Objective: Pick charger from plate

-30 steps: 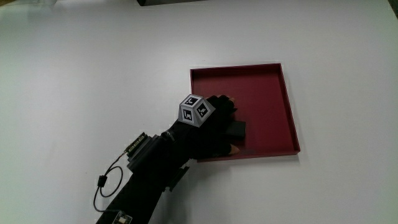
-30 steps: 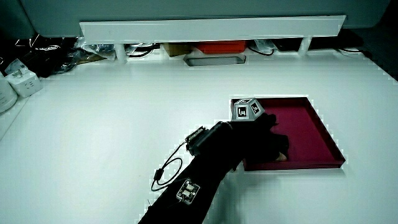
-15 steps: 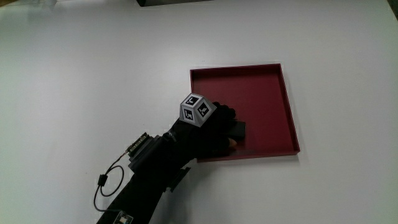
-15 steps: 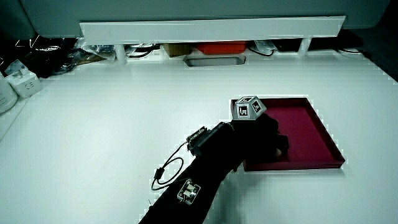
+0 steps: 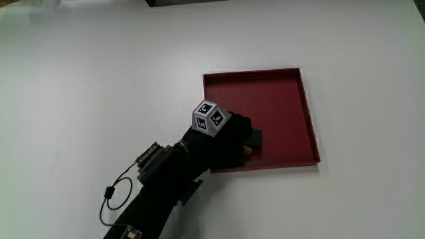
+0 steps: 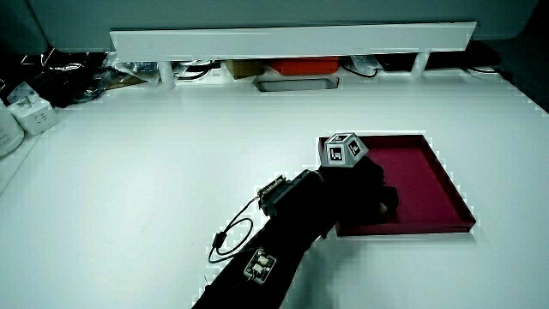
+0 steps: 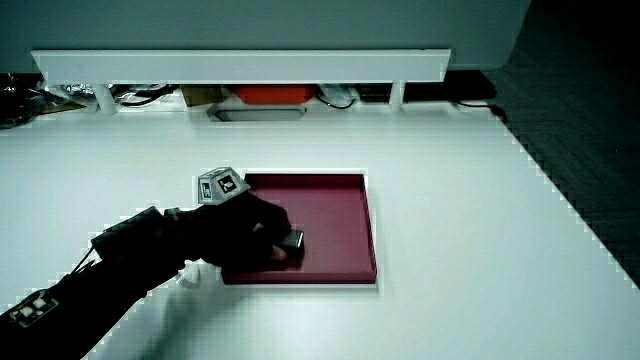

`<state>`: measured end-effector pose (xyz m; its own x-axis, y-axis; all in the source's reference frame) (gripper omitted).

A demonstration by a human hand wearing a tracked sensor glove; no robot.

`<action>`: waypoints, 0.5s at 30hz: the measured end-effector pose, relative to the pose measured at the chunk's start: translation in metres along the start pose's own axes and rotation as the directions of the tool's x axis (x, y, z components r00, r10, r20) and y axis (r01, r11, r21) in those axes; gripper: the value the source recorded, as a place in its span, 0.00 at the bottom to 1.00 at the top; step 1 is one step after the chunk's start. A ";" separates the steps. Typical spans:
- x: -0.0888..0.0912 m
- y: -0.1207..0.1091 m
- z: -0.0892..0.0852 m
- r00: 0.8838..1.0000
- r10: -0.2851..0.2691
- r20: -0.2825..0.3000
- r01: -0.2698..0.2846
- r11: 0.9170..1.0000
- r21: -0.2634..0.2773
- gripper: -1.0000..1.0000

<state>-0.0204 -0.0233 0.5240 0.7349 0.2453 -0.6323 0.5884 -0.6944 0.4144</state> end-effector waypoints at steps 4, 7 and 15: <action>0.004 -0.002 0.001 1.000 -0.009 -0.018 0.009 1.000 0.005 1.00; 0.006 -0.006 0.003 0.999 -0.016 -0.029 0.017 1.000 0.019 1.00; 0.010 -0.018 0.019 0.997 -0.074 -0.035 0.077 0.994 0.077 1.00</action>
<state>-0.0301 -0.0214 0.4979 0.7005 0.3193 -0.6383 0.6151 -0.7236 0.3130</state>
